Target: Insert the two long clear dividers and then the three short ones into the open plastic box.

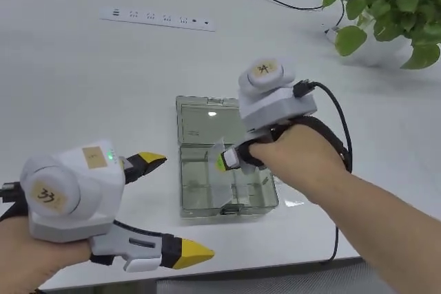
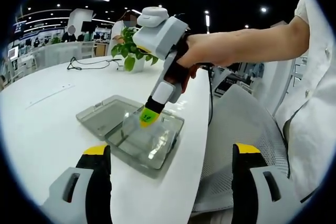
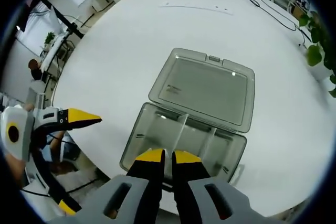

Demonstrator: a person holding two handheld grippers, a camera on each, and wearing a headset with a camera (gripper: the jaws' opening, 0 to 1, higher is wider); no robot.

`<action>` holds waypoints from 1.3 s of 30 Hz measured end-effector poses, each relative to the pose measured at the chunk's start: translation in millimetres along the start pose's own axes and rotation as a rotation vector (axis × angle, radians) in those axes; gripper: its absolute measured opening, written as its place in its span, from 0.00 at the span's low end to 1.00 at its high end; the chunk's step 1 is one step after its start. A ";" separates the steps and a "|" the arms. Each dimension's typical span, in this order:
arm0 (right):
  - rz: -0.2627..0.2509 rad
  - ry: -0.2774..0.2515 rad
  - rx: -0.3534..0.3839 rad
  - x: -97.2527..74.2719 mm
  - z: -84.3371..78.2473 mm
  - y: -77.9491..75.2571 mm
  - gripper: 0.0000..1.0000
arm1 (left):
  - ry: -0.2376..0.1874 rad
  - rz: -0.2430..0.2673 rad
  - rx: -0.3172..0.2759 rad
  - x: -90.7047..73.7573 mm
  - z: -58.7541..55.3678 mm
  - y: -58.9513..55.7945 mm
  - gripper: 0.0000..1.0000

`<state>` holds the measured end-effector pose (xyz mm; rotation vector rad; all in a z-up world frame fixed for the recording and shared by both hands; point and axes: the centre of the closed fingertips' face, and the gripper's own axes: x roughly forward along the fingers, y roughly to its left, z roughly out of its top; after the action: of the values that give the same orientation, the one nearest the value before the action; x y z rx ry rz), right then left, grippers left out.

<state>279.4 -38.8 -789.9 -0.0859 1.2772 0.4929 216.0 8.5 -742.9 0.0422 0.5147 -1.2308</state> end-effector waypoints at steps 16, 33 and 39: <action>0.044 -0.013 -0.033 17.6 1.3 3.7 0.08 | 0.004 0.007 -0.006 -2.0 -2.6 2.4 1.00; 0.093 -0.047 0.001 31.3 -2.9 3.5 0.09 | 0.008 0.015 -0.013 -3.1 -2.8 4.6 0.99; 0.126 -0.074 0.016 30.6 -3.9 3.4 0.10 | 0.009 0.023 -0.013 -3.7 -2.1 5.4 1.00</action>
<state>280.7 -27.7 -818.9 0.0262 1.2190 0.5887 219.2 14.3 -744.6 0.0425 0.5285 -1.2050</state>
